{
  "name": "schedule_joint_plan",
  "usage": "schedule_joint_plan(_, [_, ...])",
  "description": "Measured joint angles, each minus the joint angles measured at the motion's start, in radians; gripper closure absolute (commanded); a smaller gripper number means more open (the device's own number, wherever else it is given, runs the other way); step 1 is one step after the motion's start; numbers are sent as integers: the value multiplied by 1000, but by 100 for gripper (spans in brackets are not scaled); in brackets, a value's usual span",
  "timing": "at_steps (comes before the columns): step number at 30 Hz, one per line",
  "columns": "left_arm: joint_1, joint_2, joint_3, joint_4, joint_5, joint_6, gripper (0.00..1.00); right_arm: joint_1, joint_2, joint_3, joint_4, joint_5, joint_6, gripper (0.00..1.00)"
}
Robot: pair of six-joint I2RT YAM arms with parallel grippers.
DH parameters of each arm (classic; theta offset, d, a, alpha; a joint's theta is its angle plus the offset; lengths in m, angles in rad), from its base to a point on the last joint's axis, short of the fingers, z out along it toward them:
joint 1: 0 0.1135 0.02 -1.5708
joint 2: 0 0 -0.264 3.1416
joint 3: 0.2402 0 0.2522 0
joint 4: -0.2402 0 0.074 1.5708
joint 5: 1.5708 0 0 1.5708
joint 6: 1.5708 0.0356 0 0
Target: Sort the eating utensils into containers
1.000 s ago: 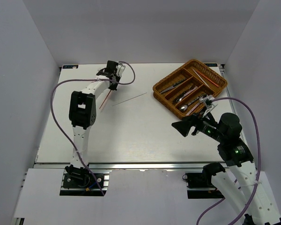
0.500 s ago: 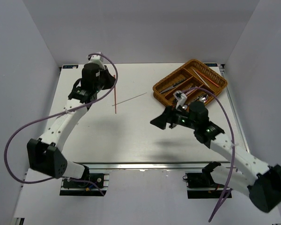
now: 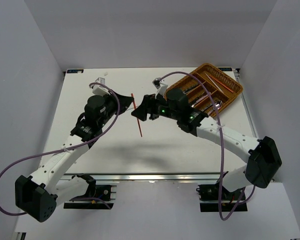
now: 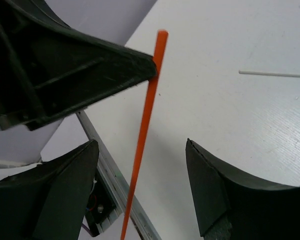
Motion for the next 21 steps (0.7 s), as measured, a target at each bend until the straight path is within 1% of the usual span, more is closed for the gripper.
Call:
schedule_joint_plan(4, [0,-15,-13,43,19,-30,100,26,42,21,-50,32,-10,34])
schedule_joint_plan(5, [-1,-18,-16,49,23,-34,100,30,55,34,-60,36,-15,42])
schedule_joint_plan(6, [-1,-19,-18,54,26,-37,100,32,65,45,-63,39,-22,52])
schedule_joint_plan(7, [-1,-20,-18,57,30,-40,100,33,74,54,-66,43,-27,69])
schedule_joint_plan(8, [-1,-20,-18,61,34,-40,99,33,81,64,-67,47,-31,100])
schedule_joint_plan(9, [-1,-20,-18,67,36,-40,86,33,85,72,-69,50,-47,100])
schedule_joint_plan(10, [-1,-20,-18,70,36,-34,50,33,88,80,-74,52,-55,100])
schedule_joint_plan(11, [0,-20,-18,70,32,-26,3,32,93,94,-86,56,-72,100])
schedule_joint_plan(12, [0,-20,-9,49,27,-20,2,31,100,112,-97,60,-103,100])
schedule_joint_plan(14, [-2,-8,38,-35,-11,10,2,14,122,165,-139,66,-166,100])
schedule_joint_plan(16, [-5,9,123,-164,-74,61,2,-32,158,241,-194,68,-280,100])
schedule_joint_plan(18, [-5,5,187,-255,-141,126,2,-109,203,326,-258,72,-399,100])
schedule_joint_plan(21, [-4,-59,206,-359,-211,242,2,-263,300,471,-352,130,-608,100])
